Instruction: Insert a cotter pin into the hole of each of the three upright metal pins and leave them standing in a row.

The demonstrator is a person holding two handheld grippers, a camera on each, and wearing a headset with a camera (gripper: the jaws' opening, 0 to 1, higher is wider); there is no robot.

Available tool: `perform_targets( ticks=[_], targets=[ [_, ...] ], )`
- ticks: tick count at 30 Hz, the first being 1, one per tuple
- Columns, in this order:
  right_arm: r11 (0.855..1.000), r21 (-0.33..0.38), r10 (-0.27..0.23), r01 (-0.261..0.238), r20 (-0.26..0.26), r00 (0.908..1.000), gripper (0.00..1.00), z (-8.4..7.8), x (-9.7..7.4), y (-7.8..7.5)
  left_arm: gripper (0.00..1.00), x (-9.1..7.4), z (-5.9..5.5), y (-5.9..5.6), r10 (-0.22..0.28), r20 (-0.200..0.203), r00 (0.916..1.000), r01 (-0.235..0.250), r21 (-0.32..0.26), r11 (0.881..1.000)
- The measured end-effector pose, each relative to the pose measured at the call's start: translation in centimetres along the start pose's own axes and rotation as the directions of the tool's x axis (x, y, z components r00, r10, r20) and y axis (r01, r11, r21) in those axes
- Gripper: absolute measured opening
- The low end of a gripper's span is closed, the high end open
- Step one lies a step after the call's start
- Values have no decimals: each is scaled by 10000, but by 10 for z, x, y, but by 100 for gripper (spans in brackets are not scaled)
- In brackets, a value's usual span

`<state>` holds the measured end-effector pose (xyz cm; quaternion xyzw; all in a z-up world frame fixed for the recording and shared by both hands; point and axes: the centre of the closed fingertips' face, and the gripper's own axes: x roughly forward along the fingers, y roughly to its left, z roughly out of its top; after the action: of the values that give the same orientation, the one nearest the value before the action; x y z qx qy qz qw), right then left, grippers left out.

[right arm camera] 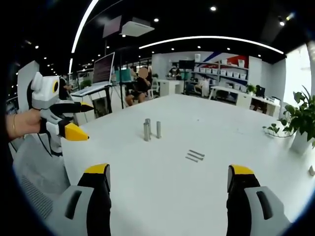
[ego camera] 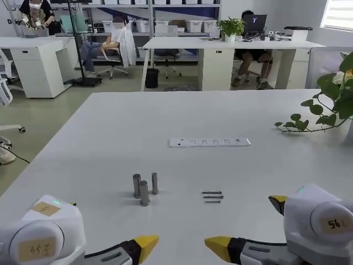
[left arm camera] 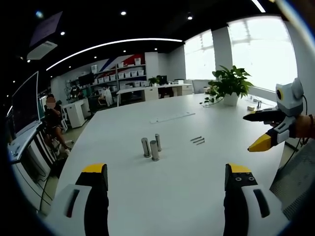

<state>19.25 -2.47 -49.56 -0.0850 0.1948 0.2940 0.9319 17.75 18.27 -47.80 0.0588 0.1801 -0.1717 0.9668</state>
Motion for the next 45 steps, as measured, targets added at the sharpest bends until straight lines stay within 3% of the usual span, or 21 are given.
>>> perform_targets(
  ticks=[35, 45],
  targets=[
    [9991, 420, 9, -16, 169, 9999, 89, -1, 3, -3, 92, 3, -5, -3, -108, -108, 9999, 109, 80, 9999],
    [9971, 714, 244, -262, 255, 9994, 76, 0, 6, -3, 92, 3, -2, -3, -147, -74, 9999, 148, 83, 9999]
  ],
)
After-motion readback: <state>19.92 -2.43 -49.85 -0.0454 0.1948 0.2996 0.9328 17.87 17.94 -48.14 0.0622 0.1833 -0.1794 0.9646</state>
